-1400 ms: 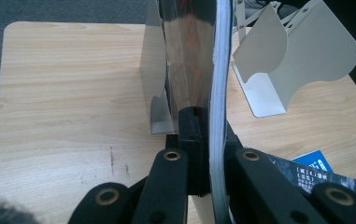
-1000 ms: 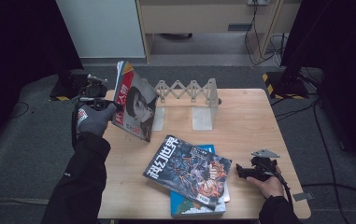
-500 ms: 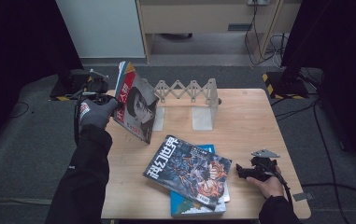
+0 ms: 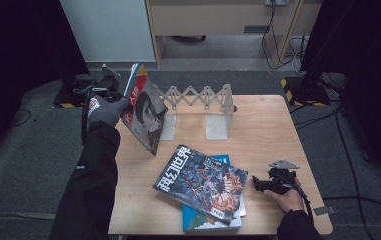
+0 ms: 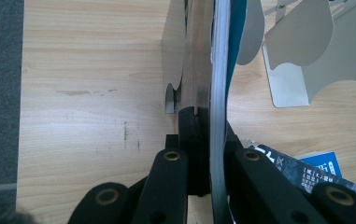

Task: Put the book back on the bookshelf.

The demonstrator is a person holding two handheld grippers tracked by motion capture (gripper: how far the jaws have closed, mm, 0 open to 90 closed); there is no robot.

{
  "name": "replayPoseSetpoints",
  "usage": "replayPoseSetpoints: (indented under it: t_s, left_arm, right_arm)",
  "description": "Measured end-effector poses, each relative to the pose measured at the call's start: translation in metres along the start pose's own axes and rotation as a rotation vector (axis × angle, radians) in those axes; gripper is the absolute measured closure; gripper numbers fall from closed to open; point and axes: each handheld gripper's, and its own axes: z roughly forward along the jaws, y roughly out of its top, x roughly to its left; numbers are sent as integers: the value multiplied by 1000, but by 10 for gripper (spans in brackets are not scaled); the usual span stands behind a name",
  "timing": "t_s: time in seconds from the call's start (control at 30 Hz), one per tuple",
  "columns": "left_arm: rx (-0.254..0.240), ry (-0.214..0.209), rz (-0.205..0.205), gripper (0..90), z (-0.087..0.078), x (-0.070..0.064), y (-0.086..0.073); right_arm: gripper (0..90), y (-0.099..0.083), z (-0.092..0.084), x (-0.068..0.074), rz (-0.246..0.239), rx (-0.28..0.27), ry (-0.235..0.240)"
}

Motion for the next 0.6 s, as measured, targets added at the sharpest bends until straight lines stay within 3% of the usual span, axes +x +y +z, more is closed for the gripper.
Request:
replayPoseSetpoints:
  t_s: [0.37, 0.6]
  left_arm:
    - [38, 52, 8, 862, 7, -11, 14]
    - [60, 74, -17, 862, 11, -13, 24]
  right_arm:
    - [4, 0, 0, 1, 1, 0, -3]
    - [4, 0, 0, 1, 6, -2, -2]
